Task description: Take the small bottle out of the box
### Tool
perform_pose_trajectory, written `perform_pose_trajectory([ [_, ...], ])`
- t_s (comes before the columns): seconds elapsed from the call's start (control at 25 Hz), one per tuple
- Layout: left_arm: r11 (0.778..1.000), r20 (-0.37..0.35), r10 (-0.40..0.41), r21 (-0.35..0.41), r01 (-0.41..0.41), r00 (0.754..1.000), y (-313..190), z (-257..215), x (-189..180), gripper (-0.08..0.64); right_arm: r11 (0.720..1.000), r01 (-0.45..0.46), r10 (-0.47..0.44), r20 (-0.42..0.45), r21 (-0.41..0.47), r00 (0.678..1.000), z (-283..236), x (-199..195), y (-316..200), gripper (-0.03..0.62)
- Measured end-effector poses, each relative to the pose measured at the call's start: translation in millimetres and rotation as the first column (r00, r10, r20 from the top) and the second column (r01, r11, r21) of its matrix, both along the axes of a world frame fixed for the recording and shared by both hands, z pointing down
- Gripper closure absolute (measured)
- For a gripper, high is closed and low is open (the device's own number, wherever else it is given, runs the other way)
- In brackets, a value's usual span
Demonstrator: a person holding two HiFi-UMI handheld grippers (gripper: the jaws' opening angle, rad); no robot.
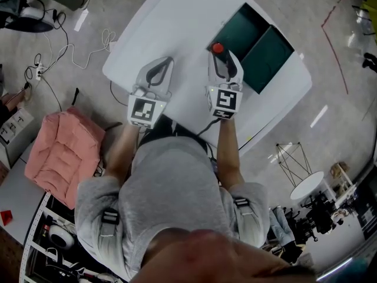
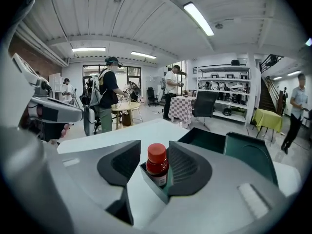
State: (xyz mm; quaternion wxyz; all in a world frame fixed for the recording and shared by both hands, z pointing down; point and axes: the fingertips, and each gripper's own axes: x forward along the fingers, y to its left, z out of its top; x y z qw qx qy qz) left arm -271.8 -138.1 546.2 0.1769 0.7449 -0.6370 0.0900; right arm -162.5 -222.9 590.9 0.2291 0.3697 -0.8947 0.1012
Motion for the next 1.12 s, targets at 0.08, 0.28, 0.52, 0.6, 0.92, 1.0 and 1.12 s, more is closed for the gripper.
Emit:
perform_pose_trajectory([
  [0.08,1.000,-0.012,-0.015,-0.003,0.015,1.000,0,2,-4,0.549,1.000,0.002,-0.003,-0.017,-0.013,1.000,5,-2,0,0.405],
  [0.28,0.999,-0.020,-0.037,-0.002,0.037,0.999,-2,2,-11,0.549,0.999,0.008,-0.009,-0.034,-0.031,0.999,12,-9,1,0.394],
  [0.52,0.999,-0.022,-0.044,-0.008,0.044,0.999,-1,6,-12,0.549,0.999,-0.004,0.002,-0.045,-0.031,0.999,17,-12,-1,0.396],
  [0.6,0.999,-0.024,-0.048,-0.009,0.047,0.999,-1,7,-13,0.549,0.999,-0.020,0.018,-0.044,-0.030,0.999,18,-12,-2,0.409],
  [0.92,0.998,-0.019,-0.056,-0.009,0.056,0.998,3,5,-13,0.549,0.998,-0.055,0.055,-0.062,-0.013,0.997,17,-7,-6,0.460],
  [1.0,0.998,-0.017,-0.056,-0.005,0.056,0.998,4,1,-11,0.549,0.998,-0.058,0.057,-0.058,-0.013,0.997,16,-6,-6,0.462],
  [1.12,0.998,-0.012,-0.058,0.005,0.058,0.998,6,-3,-12,0.549,0.998,-0.061,0.060,-0.057,-0.012,0.997,15,-5,-6,0.462],
])
